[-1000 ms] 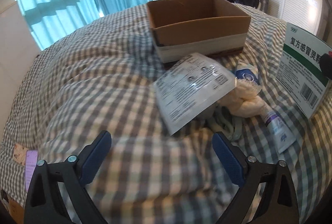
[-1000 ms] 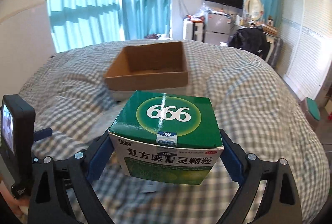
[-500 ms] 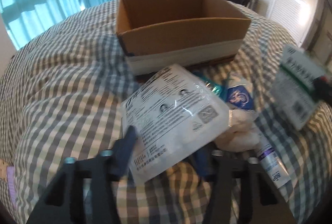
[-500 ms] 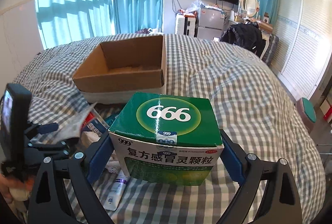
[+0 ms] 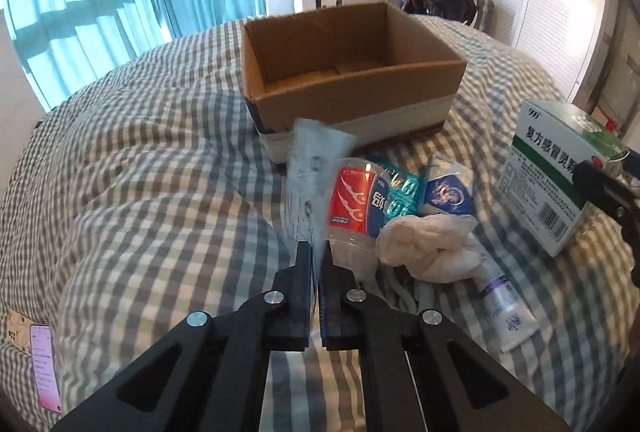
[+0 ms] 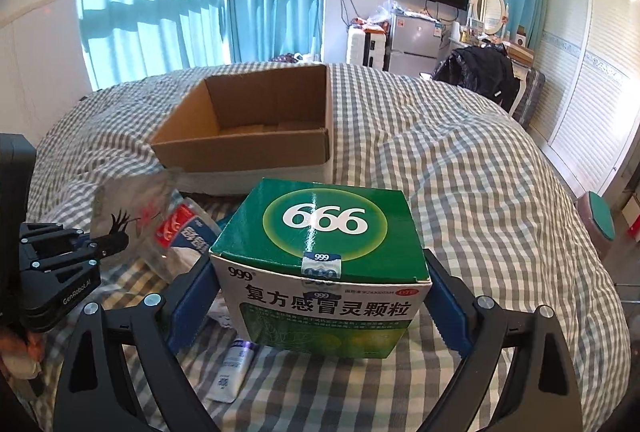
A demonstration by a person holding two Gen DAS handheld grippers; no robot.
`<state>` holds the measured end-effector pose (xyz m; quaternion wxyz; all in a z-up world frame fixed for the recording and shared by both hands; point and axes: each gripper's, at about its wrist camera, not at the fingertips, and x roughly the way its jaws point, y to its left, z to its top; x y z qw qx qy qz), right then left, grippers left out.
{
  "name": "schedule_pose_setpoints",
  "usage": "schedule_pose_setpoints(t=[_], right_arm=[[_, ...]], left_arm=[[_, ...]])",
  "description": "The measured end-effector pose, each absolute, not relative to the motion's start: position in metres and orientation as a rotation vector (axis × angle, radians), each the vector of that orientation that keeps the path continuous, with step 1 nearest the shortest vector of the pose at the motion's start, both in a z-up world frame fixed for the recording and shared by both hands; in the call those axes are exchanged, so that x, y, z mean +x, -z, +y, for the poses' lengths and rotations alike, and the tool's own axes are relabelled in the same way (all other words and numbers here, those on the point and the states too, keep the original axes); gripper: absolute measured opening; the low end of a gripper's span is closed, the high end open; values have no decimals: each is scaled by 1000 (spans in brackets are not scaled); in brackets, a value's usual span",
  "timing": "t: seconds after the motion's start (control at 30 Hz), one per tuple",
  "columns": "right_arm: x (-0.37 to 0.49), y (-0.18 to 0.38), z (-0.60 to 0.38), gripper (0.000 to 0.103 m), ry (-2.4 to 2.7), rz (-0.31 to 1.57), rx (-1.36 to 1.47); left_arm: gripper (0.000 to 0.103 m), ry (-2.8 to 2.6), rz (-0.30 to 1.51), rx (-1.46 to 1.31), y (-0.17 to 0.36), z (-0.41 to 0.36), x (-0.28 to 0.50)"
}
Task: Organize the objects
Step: 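Grasp the white leaflet with the left gripper while the right gripper lifts the green box, then lower the leaflet and green box into the cardboard box and release both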
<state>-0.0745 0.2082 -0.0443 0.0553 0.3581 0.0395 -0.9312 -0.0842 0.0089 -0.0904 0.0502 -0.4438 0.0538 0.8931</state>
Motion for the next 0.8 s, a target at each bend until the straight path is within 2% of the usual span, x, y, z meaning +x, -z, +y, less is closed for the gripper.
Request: schedule_pose_setpoints(t=[0.33, 0.47, 0.8], right_arm=[[-49, -9, 200, 94, 2866, 163, 935], [-47, -37, 192, 94, 2869, 195, 867], [-90, -117, 169, 94, 2835, 200, 700]], left_arm=[[2, -2794, 162, -1184, 23, 1, -58], [2, -2831, 106, -1102, -16, -7, -61], [2, -2851, 14, -984, -81, -15, -121]])
